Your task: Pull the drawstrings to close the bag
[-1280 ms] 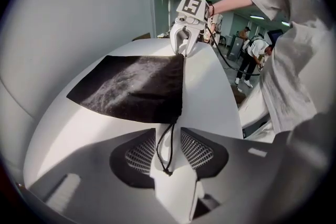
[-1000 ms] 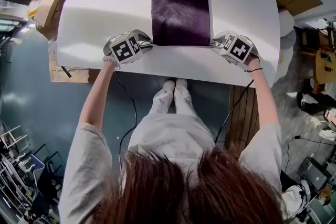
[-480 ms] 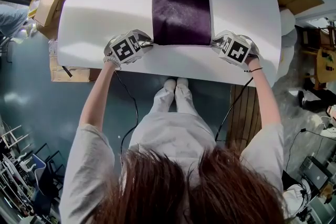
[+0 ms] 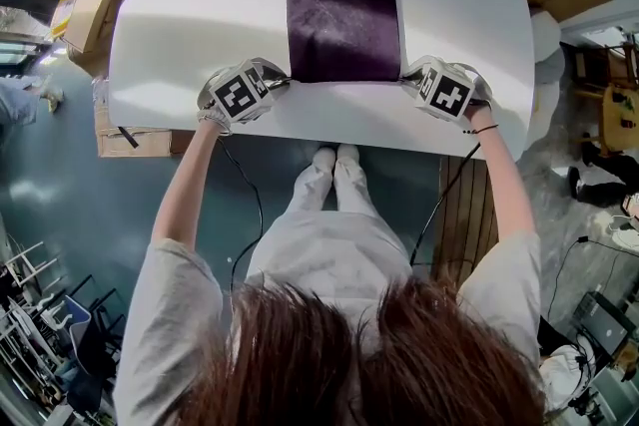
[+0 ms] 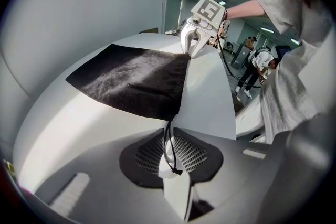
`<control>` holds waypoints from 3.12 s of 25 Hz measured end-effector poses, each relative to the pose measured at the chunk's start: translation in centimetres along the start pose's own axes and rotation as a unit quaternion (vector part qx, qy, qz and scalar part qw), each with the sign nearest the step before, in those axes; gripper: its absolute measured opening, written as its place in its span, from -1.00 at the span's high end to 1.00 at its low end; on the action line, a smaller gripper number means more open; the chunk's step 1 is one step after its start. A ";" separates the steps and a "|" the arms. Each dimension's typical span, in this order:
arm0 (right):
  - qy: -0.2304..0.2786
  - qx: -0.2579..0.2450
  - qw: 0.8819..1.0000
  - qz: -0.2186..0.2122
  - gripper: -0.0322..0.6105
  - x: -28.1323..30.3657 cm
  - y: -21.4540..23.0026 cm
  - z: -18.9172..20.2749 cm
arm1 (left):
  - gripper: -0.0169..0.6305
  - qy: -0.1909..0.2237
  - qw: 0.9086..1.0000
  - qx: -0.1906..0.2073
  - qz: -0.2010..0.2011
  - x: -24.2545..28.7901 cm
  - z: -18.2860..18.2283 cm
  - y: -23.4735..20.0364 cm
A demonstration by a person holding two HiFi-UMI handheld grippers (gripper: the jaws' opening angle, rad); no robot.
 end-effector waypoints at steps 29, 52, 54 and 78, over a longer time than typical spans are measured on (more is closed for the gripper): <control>0.004 0.011 0.999 0.035 0.86 0.0 0.2 -0.2 | 0.94 -0.028 0.998 -0.049 -0.026 0.2 0.8 -0.4; 0.007 -0.016 0.994 0.104 0.86 -4.1 2.5 -1.6 | 0.94 -0.037 0.988 -0.007 -0.149 -3.5 -1.0 -3.0; 0.008 -0.018 0.994 0.110 0.87 -4.5 2.8 -1.8 | 0.94 -0.033 0.989 -0.018 -0.143 -3.4 -0.7 -3.0; 0.038 -0.031 0.978 0.204 0.86 -10.9 7.9 -4.6 | 0.94 0.052 0.965 0.010 -0.257 -12.0 -6.8 -6.8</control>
Point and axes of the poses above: the fingertips, and each gripper's own axes: x forward along the fingers, y to its right, z out of its underside, the point moved 1 cm from there along -x, backward along the fingers, and after that the axes turned 5 degrees about z, right-handed, at the moved point
